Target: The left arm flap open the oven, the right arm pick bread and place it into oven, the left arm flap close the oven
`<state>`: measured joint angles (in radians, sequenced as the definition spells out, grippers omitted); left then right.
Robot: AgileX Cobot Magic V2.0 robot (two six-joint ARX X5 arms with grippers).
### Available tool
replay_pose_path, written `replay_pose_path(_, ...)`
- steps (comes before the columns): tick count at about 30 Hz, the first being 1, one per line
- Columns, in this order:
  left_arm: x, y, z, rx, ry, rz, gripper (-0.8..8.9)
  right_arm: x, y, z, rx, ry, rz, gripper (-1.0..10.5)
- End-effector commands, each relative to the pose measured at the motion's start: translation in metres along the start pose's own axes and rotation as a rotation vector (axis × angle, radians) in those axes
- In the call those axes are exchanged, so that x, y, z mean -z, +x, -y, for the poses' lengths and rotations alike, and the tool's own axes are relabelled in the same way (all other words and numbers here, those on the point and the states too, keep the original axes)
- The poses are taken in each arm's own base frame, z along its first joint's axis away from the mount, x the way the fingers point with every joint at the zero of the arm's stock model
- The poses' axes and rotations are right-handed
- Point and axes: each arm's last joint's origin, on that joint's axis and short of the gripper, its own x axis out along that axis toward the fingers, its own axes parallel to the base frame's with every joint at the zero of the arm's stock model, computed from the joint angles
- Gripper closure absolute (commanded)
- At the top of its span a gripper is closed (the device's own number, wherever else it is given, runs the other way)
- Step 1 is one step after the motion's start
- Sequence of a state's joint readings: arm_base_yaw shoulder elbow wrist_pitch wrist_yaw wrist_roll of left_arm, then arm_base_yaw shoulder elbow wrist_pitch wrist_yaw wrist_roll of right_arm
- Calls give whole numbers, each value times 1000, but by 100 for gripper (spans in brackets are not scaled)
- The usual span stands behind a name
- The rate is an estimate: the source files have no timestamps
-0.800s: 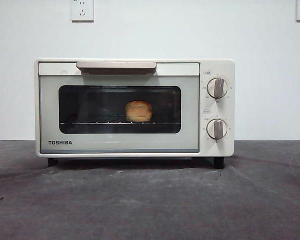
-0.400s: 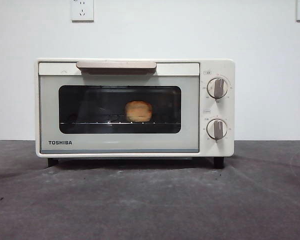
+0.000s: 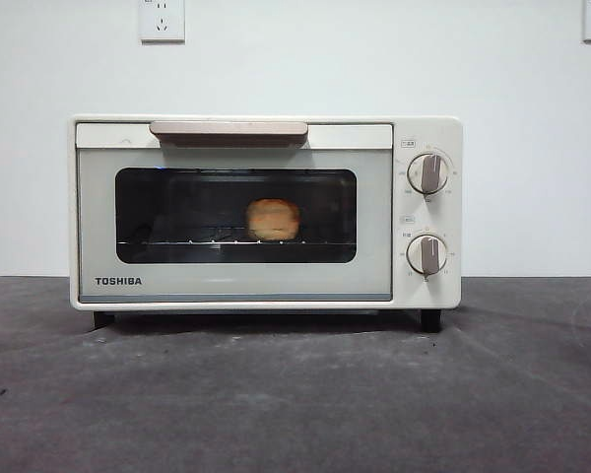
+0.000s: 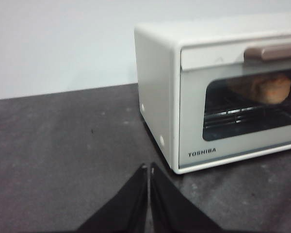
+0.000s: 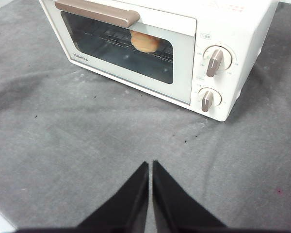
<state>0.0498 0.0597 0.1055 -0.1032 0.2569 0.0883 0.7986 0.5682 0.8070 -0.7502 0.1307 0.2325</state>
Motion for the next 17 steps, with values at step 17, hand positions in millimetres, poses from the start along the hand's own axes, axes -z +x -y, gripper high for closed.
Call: replay_pose_path(17, 19, -1, 1, 0, 17, -65, 797, -4, -2, -2, -11, -6, 19, 940)
